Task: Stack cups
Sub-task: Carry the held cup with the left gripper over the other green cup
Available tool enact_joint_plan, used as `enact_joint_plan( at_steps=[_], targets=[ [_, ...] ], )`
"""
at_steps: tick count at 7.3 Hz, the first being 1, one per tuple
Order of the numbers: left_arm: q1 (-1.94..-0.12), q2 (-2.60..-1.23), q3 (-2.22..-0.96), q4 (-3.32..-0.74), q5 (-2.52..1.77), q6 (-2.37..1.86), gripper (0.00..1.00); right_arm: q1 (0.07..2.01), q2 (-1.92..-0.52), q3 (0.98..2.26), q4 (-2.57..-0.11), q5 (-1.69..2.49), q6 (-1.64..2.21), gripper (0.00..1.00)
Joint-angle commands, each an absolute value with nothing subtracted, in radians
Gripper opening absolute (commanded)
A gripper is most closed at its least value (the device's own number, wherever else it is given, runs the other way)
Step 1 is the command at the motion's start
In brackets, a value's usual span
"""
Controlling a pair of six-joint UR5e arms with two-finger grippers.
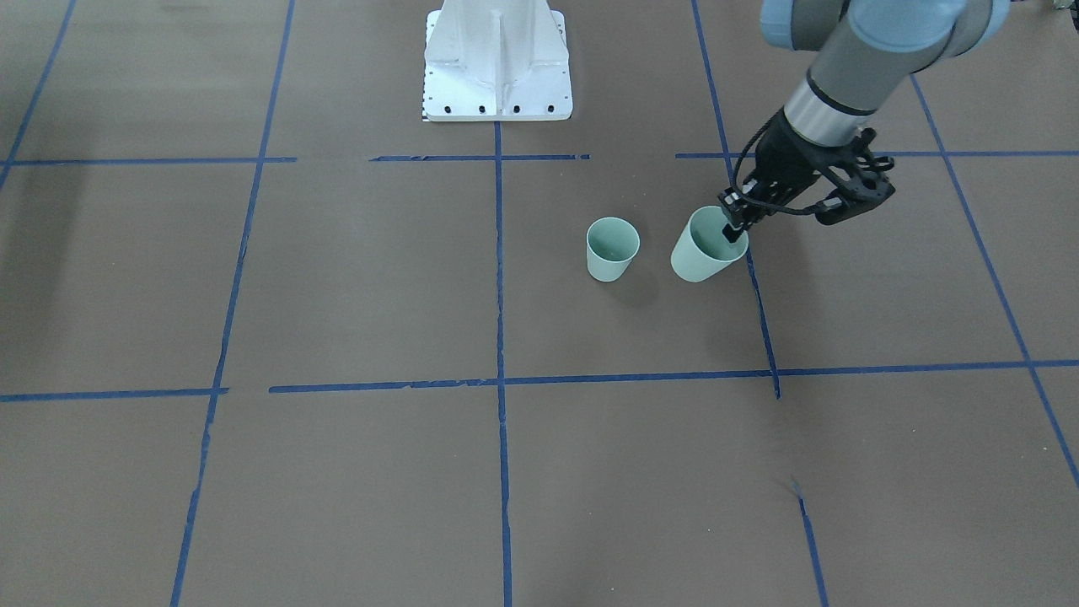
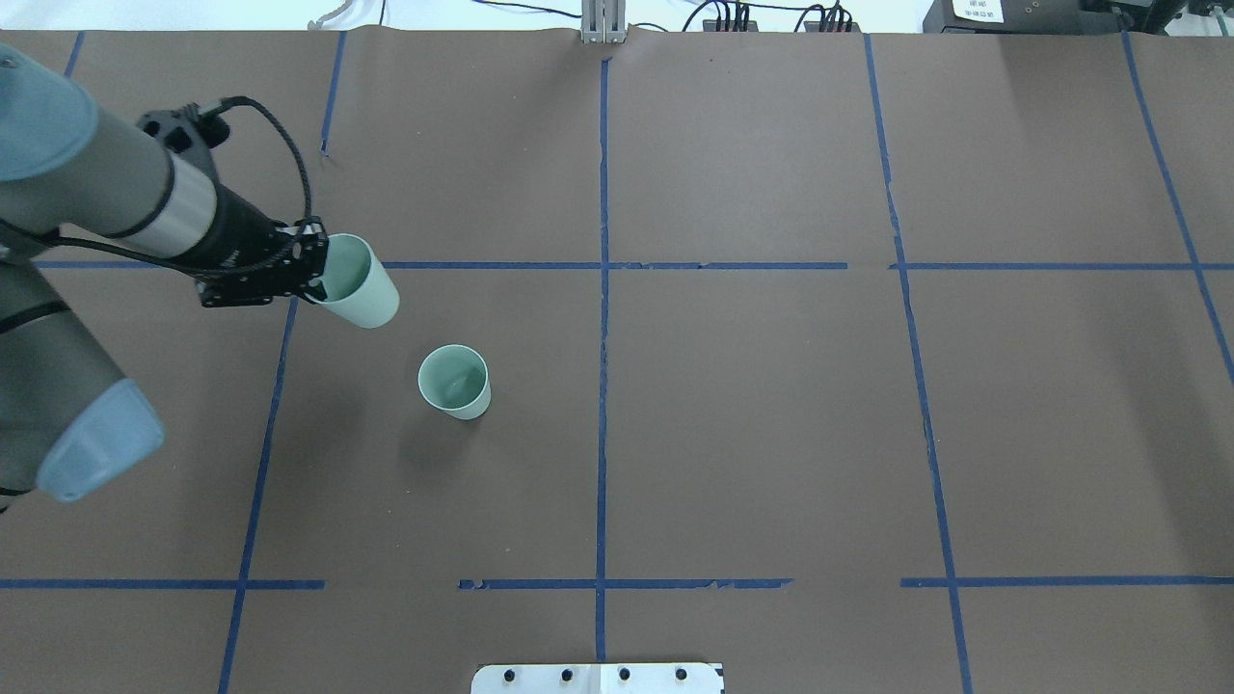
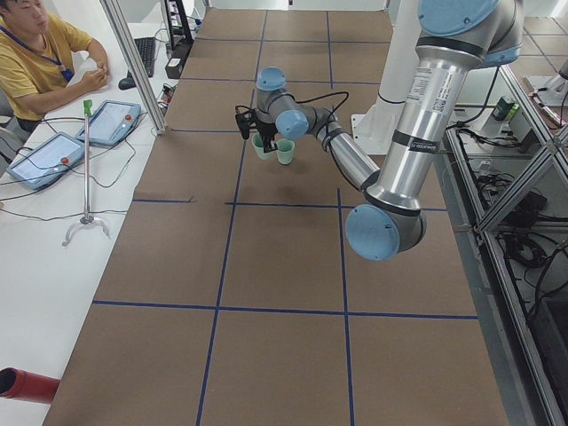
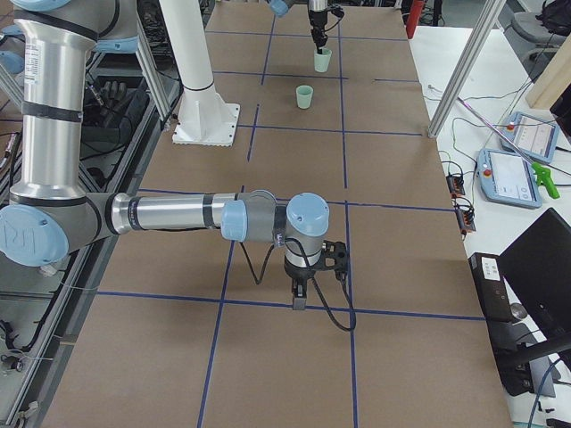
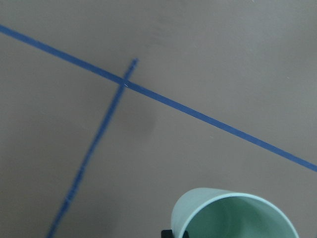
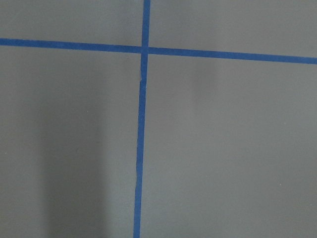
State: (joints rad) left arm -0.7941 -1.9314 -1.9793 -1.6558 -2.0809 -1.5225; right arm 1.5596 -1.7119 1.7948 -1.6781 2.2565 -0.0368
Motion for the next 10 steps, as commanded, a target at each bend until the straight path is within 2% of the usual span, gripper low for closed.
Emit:
enact_joint_plan(
  at_steps=[1, 7, 8, 9, 10],
  targets=[
    [-0.686, -2.035, -1.979, -1.536, -1.995, -1.637, 0.00, 1.560, -1.712, 1.795, -1.678, 2.256, -0.037, 1.00],
    [-0.608, -2.042, -1.980, -1.494, -1.945, -1.644, 0.00, 1.560, -1.712, 1.795, -1.678, 2.256, -0.037, 1.00],
    [-0.601, -2.039, -1.977, -1.494, -1.942, -1.644, 0.03, 1.560, -1.712, 1.795, -1.678, 2.256, -0.037, 1.00],
    [-0.600, -2.039, -1.977, -1.494, -1.937, -1.646, 0.77, 1.560, -1.712, 1.795, -1.678, 2.256, -0.037, 1.00],
    [-0.598, -2.040, -1.976, -1.494, -1.937, -1.651, 1.00, 1.559, -1.712, 1.795, -1.678, 2.256, -0.037, 1.00]
  ],
)
